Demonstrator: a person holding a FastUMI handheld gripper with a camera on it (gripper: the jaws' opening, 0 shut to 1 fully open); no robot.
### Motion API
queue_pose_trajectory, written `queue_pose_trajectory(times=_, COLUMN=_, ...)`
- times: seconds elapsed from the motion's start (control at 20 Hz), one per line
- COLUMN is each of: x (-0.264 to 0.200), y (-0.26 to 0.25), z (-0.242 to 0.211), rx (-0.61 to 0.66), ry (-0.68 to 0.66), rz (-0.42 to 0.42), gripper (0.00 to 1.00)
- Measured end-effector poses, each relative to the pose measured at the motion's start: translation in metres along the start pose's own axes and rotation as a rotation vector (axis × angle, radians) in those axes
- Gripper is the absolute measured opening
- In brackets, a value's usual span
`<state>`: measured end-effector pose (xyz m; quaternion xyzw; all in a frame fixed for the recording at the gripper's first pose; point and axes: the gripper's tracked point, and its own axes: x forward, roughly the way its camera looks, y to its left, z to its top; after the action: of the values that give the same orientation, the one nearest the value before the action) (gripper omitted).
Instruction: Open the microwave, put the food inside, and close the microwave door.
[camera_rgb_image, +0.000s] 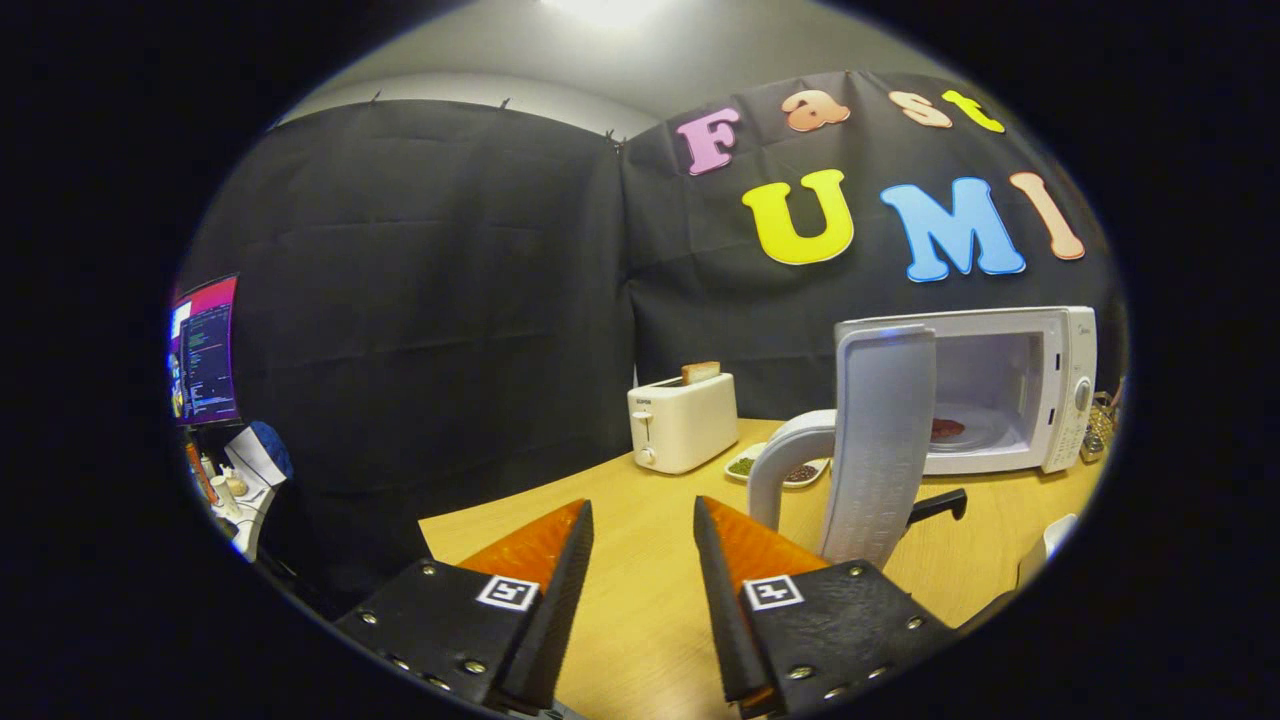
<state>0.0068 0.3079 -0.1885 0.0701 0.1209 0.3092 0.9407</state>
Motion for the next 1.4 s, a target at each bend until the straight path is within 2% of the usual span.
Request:
queue_pose_trajectory(times=0.15, x=-0.003, y=-0.015, z=0.001, rx=-0.038, ry=-0.005, rz=-0.047, gripper=0.36)
queue_pose_trajectory(times=0.2, x=-0.004, y=-0.019, z=0.0, rx=-0.05, ry=-0.005, rz=-0.064, gripper=0.31)
queue_pose_trajectory(times=0.25, x=-0.007, y=-0.026, z=0.001, rx=-0.058, ry=-0.009, rz=-0.08, gripper=0.31)
queue_pose_trajectory(times=0.45, x=-0.009, y=-0.056, z=0.005, rx=-0.012, ry=-0.028, rz=-0.148, gripper=0.13)
queue_pose_trajectory(times=0.5, x=-0.01, y=-0.067, z=0.004, rx=-0.015, ry=-0.013, rz=-0.165, gripper=0.01)
queue_pose_trajectory(times=0.65, x=-0.024, y=-0.093, z=-0.003, rx=-0.031, ry=0.021, rz=-0.215, gripper=0.01)
queue_pose_trajectory(times=1.2, x=-0.051, y=-0.234, z=0.036, rx=-0.118, ry=0.017, rz=-0.519, gripper=0.01)
queue_pose_trajectory(times=1.4, x=-0.048, y=-0.273, z=0.041, rx=-0.082, ry=0.019, rz=-0.595, gripper=0.01)
